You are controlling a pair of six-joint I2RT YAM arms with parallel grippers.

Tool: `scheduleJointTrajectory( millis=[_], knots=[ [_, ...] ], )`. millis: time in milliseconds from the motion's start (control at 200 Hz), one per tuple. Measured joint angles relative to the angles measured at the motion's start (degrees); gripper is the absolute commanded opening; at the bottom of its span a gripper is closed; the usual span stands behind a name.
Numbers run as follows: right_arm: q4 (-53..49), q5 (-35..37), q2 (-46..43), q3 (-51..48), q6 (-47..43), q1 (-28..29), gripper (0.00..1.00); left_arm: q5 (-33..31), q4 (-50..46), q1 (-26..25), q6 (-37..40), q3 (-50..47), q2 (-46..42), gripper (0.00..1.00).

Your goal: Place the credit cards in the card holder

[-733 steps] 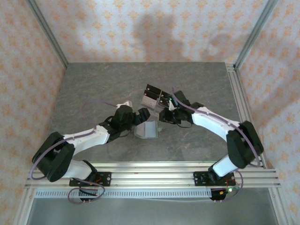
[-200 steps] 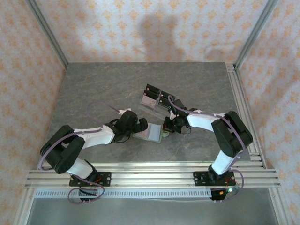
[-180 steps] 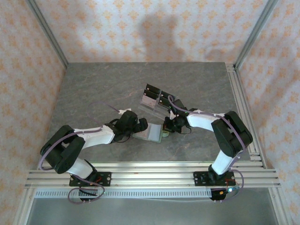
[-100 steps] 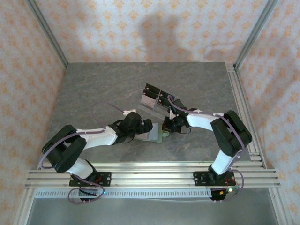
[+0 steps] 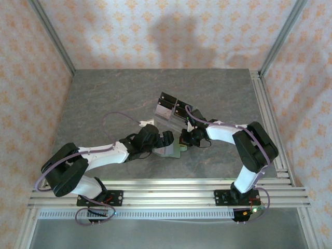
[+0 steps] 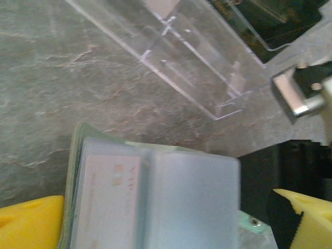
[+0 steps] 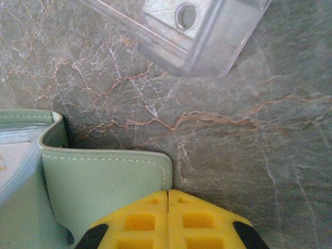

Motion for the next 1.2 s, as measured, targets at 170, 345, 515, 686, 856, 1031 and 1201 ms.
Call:
scheduleJointTrajectory(
  millis=[170, 345, 515, 686, 856, 1031, 1201],
  knots=[
    [0.04, -0.48, 0.57, 0.61, -0.04, 0.02, 0.00, 0.39, 3.21, -2.21, -1.03, 2.03, 2.21, 1.00],
    [-0.50, -0.68, 0.70, 0.96, -0.52, -0.17, 0.16, -0.02, 4.79, -4.74, -2.45, 4.35, 5.88, 1.00],
    [-2.86, -0.11, 0.35, 2.27, -1.07, -1.33, 0.39, -1.14, 6.38, -5.27, -4.44, 5.64, 7.80, 1.00],
    [-9.70, 7.72, -3.04, 2.97, -1.90, -2.95, 0.44, -1.03, 9.38, -6.03, -5.60, 7.08, 10.62, 1.00],
    [-15.45, 14.03, -10.12, 2.47, -2.10, -4.61, 0.43, -0.11, 11.98, -7.41, -6.34, 9.44, 12.13, 1.00],
    [-16.35, 17.33, -19.98, -2.05, -0.76, -5.86, 0.35, 1.01, 14.84, -9.18, -7.61, 10.86, 12.61, 1.00],
    [-16.31, 18.71, -26.56, -8.66, 2.05, -6.01, 0.32, 3.67, 15.96, -11.02, -8.79, 10.88, 14.32, 1.00]
  ],
)
